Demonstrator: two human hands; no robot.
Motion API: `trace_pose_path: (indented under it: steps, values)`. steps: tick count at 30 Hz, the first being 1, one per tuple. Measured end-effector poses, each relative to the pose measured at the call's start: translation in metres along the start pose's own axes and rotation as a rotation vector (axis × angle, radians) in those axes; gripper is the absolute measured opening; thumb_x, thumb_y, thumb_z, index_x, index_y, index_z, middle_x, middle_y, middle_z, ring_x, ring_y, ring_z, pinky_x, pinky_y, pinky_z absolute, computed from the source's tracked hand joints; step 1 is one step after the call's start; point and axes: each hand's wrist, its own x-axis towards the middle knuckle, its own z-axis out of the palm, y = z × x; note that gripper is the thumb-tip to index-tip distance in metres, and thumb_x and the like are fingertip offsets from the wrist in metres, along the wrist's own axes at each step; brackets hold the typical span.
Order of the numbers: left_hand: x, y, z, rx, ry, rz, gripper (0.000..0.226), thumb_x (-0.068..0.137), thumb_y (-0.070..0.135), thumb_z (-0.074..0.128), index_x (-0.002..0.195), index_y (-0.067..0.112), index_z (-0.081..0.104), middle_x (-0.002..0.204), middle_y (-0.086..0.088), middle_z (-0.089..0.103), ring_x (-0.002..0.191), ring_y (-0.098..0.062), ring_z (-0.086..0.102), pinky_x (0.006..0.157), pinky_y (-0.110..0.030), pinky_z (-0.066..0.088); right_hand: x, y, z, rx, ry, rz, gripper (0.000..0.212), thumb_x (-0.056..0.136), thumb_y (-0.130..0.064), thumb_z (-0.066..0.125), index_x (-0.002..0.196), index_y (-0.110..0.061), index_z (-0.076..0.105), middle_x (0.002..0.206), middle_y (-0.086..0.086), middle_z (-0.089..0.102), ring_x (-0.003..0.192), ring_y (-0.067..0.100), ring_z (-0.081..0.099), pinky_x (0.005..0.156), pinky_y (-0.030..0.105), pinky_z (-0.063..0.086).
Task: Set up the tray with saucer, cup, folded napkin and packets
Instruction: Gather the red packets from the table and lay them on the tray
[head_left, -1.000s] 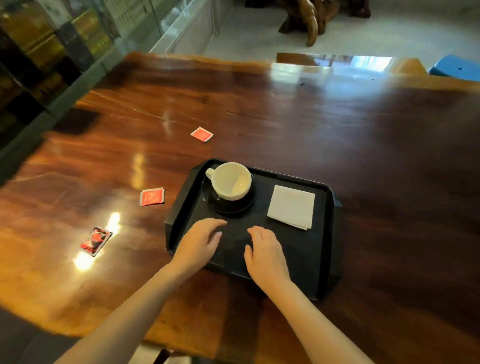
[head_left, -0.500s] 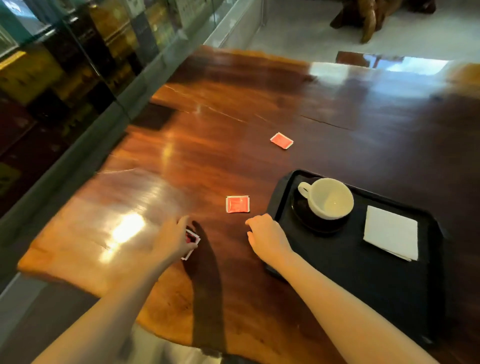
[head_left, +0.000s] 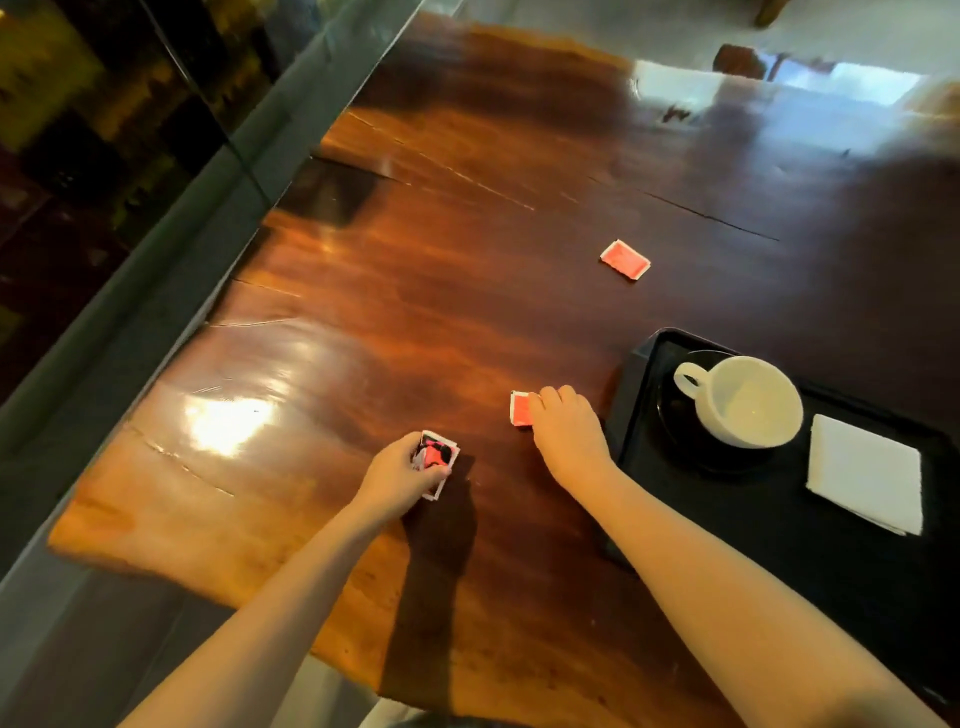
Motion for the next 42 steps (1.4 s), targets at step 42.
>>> trace_pose_path:
  steps: [42]
  values:
    - [0.076,0.152,0.026,-0.934,-0.469,-0.214,0.046,0.097,0.044,0.034,0.105,0.01,0.064,0.086,-0.004,0.073,0.075,-0.013,0.069,0.061,-0.026,0.056,0.054,0.106,-0.102,0.828,-0.161,-0.047,0.032,0.088,-0.017,0.061,0.118,-0.026,0.06,0.093,-0.011,0.051,0.073,0.003,0.051,0.065,0.012,0.039]
